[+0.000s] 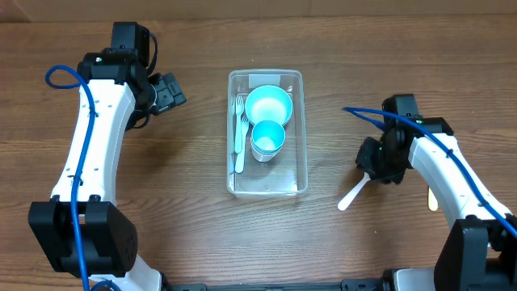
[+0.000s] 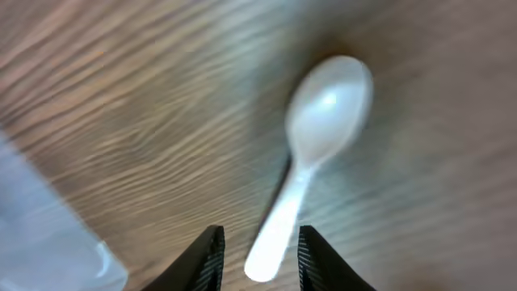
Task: Pack container
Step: 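Carry the white spoon into the container's front right and release, then move the right gripper to the yellow fork and grasp it, then lift the yellow fork and lower it into the container's right side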
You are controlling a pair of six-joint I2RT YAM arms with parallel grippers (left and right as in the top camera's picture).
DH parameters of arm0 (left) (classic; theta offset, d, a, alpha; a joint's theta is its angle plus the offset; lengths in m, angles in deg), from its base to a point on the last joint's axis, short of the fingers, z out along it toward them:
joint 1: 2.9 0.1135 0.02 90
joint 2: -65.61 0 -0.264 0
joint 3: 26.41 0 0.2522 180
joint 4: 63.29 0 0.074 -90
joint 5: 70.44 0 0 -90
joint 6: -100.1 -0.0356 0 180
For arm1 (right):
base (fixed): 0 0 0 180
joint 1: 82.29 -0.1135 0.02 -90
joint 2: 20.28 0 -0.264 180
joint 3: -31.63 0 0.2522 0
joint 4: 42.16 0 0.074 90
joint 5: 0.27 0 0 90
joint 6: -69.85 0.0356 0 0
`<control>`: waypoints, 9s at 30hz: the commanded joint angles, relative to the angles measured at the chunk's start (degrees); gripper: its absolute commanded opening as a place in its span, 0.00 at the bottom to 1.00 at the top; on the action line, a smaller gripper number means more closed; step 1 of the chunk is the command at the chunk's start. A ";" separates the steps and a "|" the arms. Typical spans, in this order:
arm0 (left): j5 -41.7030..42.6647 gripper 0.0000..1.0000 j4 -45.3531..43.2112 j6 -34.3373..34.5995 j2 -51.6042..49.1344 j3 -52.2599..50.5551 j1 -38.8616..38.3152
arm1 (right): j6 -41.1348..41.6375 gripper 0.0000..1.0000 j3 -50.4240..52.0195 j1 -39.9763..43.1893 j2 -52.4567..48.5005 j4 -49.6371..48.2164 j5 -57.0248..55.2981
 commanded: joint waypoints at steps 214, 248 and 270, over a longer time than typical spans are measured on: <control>-0.28 1.00 -0.24 -0.68 0.31 0.37 -0.02 | -31.50 0.66 -8.13 21.94 -13.38 2.21 -11.19; -0.28 1.00 -0.24 -0.68 0.31 0.37 -0.02 | -38.42 0.17 -0.55 21.88 -13.46 -13.92 -4.04; -0.26 1.00 -0.24 -0.66 0.31 0.37 -0.02 | -32.22 0.07 -19.21 12.83 -13.42 -1.38 -2.54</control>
